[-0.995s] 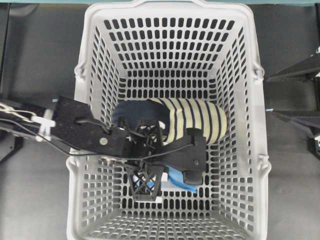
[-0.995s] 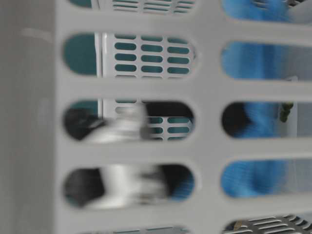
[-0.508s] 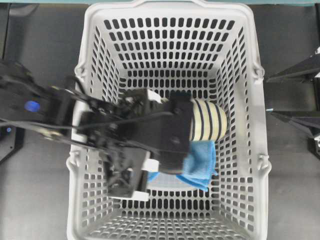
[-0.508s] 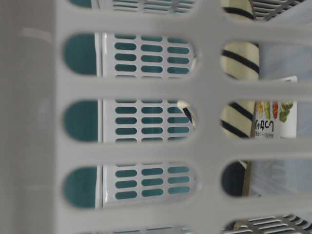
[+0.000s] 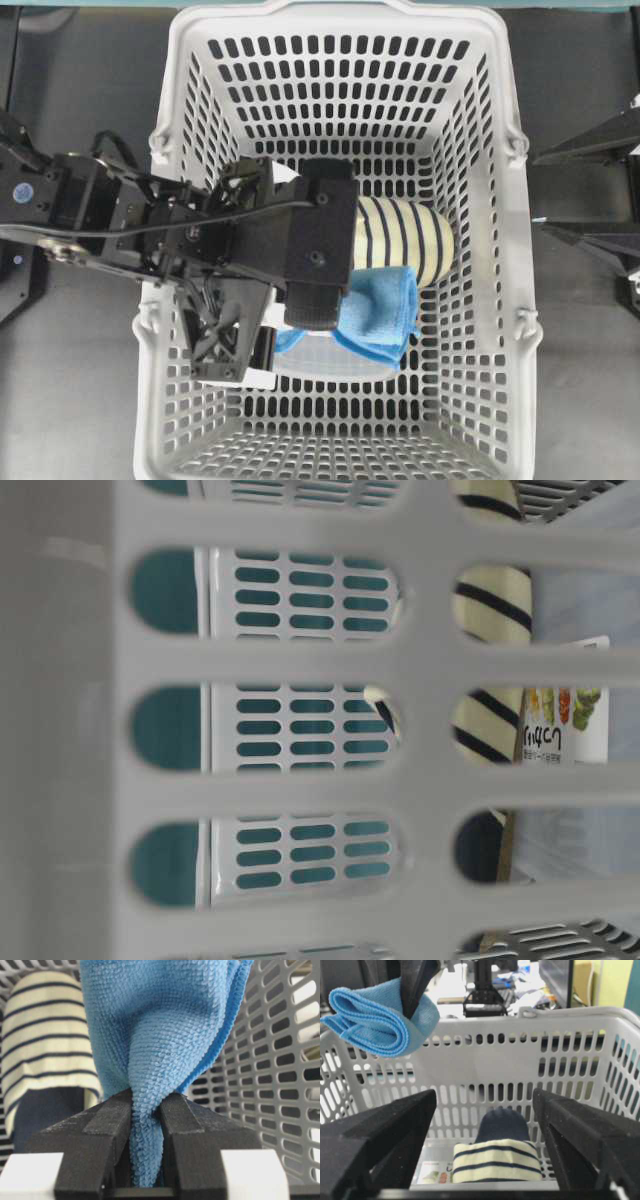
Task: Pick up the blue cloth from the shopping basket with the left arm.
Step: 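Lift the blue cloth upward with the left gripper, then raise the blue cloth higher out of the basket with the left gripper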
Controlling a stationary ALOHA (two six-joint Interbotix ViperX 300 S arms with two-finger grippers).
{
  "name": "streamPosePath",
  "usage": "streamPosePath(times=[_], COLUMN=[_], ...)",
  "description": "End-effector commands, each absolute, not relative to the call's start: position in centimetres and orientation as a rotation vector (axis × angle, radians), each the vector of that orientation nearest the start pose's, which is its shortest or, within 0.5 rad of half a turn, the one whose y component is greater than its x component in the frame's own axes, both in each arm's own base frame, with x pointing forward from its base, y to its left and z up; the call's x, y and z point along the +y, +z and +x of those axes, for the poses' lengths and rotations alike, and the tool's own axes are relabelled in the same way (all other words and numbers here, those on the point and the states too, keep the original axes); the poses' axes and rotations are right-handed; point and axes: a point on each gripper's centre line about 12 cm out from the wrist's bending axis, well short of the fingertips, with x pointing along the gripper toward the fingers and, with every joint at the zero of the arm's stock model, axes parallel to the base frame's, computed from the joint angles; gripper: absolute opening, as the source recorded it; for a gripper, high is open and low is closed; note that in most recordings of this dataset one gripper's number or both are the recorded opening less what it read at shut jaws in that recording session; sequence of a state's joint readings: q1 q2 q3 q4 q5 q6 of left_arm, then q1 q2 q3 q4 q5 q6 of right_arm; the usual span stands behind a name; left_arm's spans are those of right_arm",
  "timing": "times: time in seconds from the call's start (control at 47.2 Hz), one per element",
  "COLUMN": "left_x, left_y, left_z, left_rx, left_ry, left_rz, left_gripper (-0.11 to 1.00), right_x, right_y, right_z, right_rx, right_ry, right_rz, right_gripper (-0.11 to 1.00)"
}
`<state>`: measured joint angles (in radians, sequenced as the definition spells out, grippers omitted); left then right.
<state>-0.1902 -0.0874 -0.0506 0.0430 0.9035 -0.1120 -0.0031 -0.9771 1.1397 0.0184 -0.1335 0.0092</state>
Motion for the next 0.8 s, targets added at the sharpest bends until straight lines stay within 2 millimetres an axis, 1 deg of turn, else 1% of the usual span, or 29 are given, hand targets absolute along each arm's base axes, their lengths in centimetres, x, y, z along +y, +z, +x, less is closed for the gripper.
streamPosePath(times=[0.0,0.169,0.339,0.487,0.783], left_x=[-7.3,-7.2,-6.9,-6.8,-5.7], left_y=[40.7,40.4,40.2,40.2,40.2], left_z=[40.2,39.9,39.1,38.5,35.6], left_rx=[0.708,0.705,0.707,0.659,0.546], left_ry=[-0.12,-0.119,-0.114,-0.121,-0.115], left_rz=[0.001,-0.001,-0.001,-0.003,-0.029], left_gripper=[0.1,0.1,0.1,0.1,0.1], right_x=[-0.1,-0.1,-0.1,-0.1,-0.1], right_y=[29.6,29.6,29.7,29.7,29.6], right_z=[20.0,20.0,20.0,20.0,20.0], right_rx=[0.015,0.015,0.012,0.012,0.014], right_ry=[-0.006,-0.006,-0.006,-0.008,-0.006], right_rz=[0.032,0.032,0.032,0.032,0.032], right_gripper=[0.76,0.76,0.76,0.76,0.76])
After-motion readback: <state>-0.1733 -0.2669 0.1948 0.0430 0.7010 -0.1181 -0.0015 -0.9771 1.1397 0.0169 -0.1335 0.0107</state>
